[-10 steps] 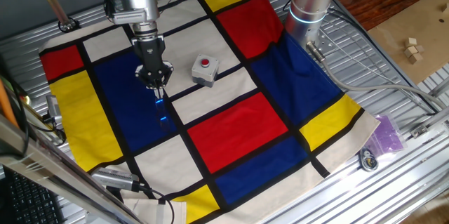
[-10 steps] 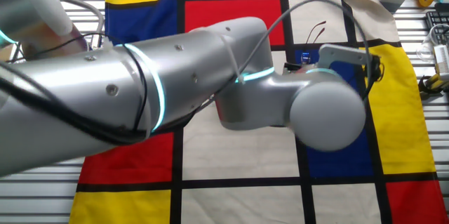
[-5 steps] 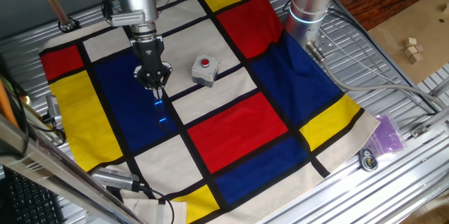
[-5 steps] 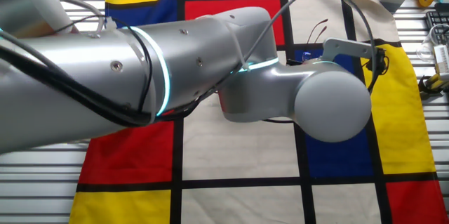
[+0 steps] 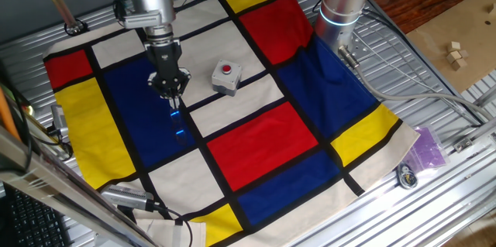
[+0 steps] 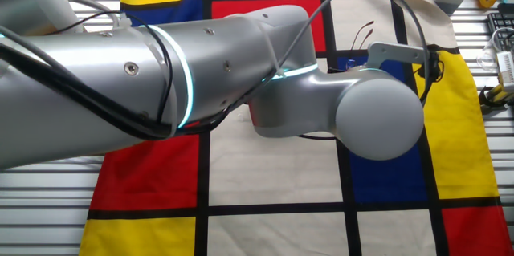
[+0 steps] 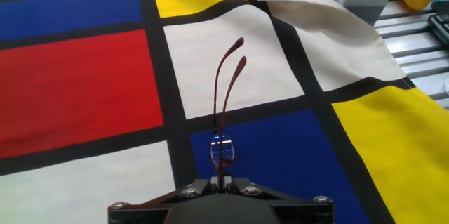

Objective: Unfold the leg of the glasses (with one hand)

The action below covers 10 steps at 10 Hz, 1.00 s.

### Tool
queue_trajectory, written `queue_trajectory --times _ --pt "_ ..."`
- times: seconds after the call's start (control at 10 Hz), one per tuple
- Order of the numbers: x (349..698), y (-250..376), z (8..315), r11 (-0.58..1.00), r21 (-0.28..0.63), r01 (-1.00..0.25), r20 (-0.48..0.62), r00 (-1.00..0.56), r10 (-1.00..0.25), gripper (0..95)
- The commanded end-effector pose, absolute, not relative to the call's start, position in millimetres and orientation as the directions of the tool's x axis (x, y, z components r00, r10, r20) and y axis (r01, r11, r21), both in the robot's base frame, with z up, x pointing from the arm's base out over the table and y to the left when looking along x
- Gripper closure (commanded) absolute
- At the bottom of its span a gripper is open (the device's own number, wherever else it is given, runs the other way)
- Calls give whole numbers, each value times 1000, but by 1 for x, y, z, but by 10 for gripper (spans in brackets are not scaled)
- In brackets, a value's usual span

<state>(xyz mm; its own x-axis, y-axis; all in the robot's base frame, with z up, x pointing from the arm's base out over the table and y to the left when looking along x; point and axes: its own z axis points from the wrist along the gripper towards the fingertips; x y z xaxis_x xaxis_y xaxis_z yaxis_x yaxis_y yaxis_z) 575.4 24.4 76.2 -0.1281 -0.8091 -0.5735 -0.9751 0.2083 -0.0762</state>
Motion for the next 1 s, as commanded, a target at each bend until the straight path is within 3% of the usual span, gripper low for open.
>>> queue_trajectory --times 0.1,0.2,0.5,1.0 --pt "575 24 76 204 -82 -976 -569 -122 -813 760" --pt "575 24 76 207 -80 -975 -570 -126 -812 570" --pt "575 24 78 202 -74 -977 -544 -130 -829 570" --pt "575 31 105 187 -18 -982 -399 -164 -902 570"
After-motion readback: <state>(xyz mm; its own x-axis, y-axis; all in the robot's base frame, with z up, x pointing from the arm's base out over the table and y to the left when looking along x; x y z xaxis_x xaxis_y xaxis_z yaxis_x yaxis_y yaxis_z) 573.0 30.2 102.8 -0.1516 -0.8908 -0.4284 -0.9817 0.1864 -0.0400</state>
